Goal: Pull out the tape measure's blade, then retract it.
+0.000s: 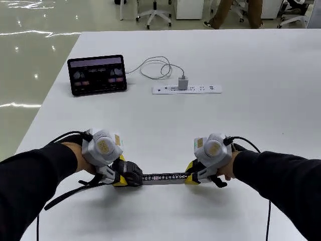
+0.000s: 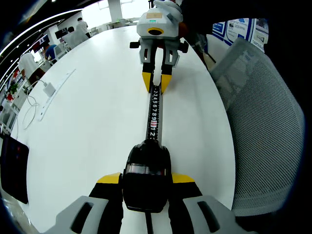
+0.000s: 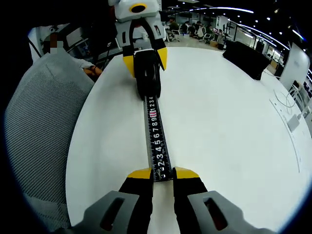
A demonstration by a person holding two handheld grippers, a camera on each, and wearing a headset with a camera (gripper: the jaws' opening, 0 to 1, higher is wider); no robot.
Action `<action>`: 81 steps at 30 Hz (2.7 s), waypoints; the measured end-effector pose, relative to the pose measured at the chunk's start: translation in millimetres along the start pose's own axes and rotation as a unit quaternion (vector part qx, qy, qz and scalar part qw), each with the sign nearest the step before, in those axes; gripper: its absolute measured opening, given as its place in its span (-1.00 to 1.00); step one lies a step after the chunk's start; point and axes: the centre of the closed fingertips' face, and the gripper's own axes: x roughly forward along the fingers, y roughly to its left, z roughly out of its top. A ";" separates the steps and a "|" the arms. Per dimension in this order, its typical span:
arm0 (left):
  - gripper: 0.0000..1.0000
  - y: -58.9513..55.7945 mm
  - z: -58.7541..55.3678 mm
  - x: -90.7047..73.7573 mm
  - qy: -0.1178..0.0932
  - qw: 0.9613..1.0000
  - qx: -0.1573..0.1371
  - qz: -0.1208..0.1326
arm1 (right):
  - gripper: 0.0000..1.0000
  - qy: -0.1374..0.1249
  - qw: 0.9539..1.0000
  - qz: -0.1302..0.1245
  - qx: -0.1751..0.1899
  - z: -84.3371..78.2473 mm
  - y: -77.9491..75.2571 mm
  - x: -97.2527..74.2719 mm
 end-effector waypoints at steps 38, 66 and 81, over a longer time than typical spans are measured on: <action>-0.37 -1.6 0.2 -0.1 -0.006 1.000 0.006 -0.001 | -0.79 0.008 1.000 -0.006 0.009 -34.9 -2.4 -26.0; -0.37 -1.3 0.1 0.4 -0.007 1.000 0.006 0.000 | -0.79 0.017 1.000 -0.011 0.021 -57.2 -4.7 -41.5; -0.37 -1.3 0.2 -0.1 -0.007 1.000 0.004 0.000 | -0.79 0.019 0.999 -0.014 0.027 -65.6 -5.5 -47.7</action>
